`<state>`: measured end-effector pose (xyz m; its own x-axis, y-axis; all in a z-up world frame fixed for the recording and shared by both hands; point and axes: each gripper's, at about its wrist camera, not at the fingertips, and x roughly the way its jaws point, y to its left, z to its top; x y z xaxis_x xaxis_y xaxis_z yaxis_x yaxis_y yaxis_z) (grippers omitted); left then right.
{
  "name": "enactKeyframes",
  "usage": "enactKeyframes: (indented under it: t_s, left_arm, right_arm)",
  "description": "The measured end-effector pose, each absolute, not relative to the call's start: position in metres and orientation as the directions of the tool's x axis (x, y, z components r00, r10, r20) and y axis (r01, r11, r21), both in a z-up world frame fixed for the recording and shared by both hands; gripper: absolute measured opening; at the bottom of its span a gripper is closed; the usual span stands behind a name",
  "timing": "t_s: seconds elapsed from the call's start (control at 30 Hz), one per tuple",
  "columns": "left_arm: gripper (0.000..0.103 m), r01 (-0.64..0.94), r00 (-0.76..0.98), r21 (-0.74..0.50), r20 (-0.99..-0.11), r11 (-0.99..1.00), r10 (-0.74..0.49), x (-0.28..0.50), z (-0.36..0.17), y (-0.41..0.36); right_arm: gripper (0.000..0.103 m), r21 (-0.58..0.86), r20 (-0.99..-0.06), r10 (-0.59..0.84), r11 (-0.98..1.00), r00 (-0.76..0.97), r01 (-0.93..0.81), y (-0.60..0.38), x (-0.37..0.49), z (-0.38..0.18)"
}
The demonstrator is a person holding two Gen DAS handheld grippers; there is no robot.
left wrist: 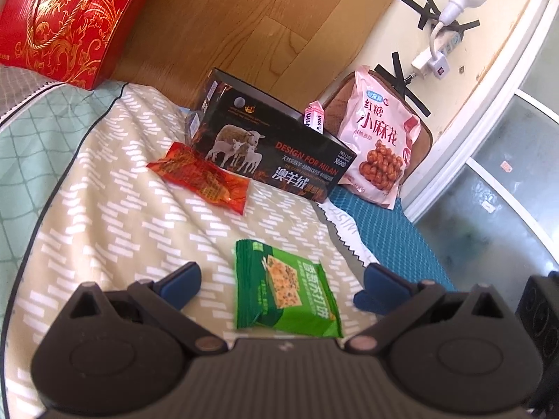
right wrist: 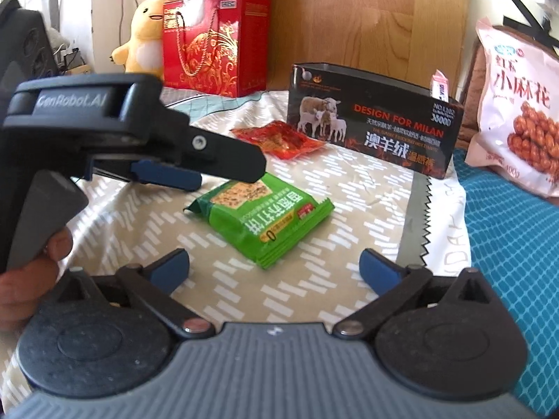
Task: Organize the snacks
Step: 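Grasp the green cracker pack with the left tool and lift it, then drop the green cracker pack into the black box with the left tool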
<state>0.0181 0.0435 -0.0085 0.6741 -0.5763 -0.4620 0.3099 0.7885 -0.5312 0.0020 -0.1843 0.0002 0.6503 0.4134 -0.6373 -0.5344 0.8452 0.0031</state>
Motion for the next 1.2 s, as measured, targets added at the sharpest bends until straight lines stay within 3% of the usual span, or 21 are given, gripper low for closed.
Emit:
enactKeyframes:
  t_s: [0.4, 0.5, 0.57, 0.6, 0.63, 0.67, 0.77, 0.93, 1.2]
  left_arm:
    - [0.103, 0.32, 0.668, -0.511, -0.475, 0.798, -0.572, 0.018, -0.008, 0.041]
    - [0.103, 0.327, 0.665, -0.494, -0.486, 0.806, -0.567, 0.017, -0.007, 0.039]
    - [0.098, 0.345, 0.652, -0.49, -0.489, 0.801, -0.58, 0.016, -0.006, 0.036]
    - [0.094, 0.356, 0.642, -0.489, -0.492, 0.797, -0.588, 0.016, -0.006, 0.034]
    - [0.082, 0.368, 0.629, -0.487, -0.497, 0.792, -0.598, 0.015, -0.006, 0.031]
    - [0.074, 0.377, 0.621, -0.48, -0.503, 0.792, -0.601, 0.014, -0.006, 0.028]
    - [0.067, 0.386, 0.615, -0.462, -0.516, 0.799, -0.596, 0.011, -0.004, 0.024]
    - [0.064, 0.402, 0.61, -0.524, -0.458, 0.75, -0.647, 0.012, 0.015, 0.03]
    - [0.064, 0.483, 0.666, -0.408, -0.404, 0.775, -0.627, 0.059, 0.082, 0.001]
  right_arm:
    - [0.1, 0.028, -0.618, 0.421, 0.856, 0.664, -0.516, -0.19, 0.001, 0.002]
    - [0.08, 0.03, -0.61, 0.432, 0.85, 0.665, -0.525, -0.19, 0.0, 0.002]
    - [0.05, 0.031, -0.593, 0.446, 0.844, 0.67, -0.535, -0.191, -0.003, 0.003]
    - [0.043, 0.04, -0.59, 0.457, 0.84, 0.666, -0.541, -0.19, -0.004, 0.004]
    - [0.033, 0.052, -0.587, 0.465, 0.839, 0.663, -0.542, -0.19, -0.006, 0.004]
    - [0.028, 0.045, -0.583, 0.459, 0.842, 0.67, -0.537, -0.189, -0.007, 0.004]
    - [0.021, 0.037, -0.572, 0.441, 0.856, 0.691, -0.516, -0.188, -0.008, 0.007]
    - [0.017, 0.118, -0.517, 0.461, 0.873, 0.721, -0.473, -0.205, -0.004, 0.021]
    - [0.017, 0.05, -0.354, 0.395, 0.913, 0.848, -0.405, -0.208, 0.036, 0.062]
